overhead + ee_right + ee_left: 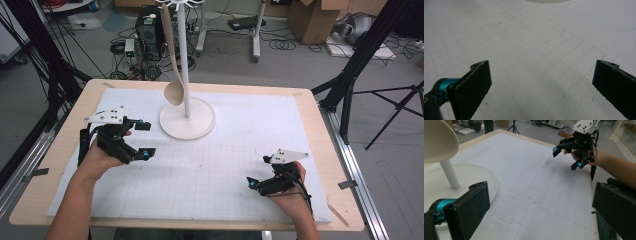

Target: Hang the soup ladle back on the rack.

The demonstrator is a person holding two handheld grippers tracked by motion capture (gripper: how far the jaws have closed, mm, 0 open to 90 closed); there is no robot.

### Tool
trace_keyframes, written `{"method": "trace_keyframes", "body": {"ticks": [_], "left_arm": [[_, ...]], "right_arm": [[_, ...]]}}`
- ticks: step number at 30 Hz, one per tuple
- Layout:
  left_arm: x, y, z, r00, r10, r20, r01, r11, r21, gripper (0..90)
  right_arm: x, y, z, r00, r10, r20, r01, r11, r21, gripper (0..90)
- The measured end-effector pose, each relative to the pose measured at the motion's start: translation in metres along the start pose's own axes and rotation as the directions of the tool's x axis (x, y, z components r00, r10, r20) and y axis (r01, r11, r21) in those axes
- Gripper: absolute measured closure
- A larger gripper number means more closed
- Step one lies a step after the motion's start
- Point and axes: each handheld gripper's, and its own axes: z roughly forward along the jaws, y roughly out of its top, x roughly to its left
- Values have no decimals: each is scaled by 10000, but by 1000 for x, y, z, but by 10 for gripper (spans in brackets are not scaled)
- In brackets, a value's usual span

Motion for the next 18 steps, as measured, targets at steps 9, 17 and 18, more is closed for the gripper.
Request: {"method": "trace_keyframes", "body": {"ticks": [9, 17, 18], "left_arm": [[-1, -26, -11, 9997, -163, -205, 153, 9987, -479, 17], [4, -45, -13, 9980, -301, -554, 304, 9995, 56, 16], [5, -47, -13, 9974, -311, -643, 318, 9994, 104, 16]], "right_arm": [[-2, 0, -3, 9999, 153, -39, -154, 9997, -193, 10], [-5, 3, -7, 9995, 253, -169, -262, 9978, -608, 9], [-5, 3, -7, 9994, 243, -236, -258, 9975, -654, 10]]}}
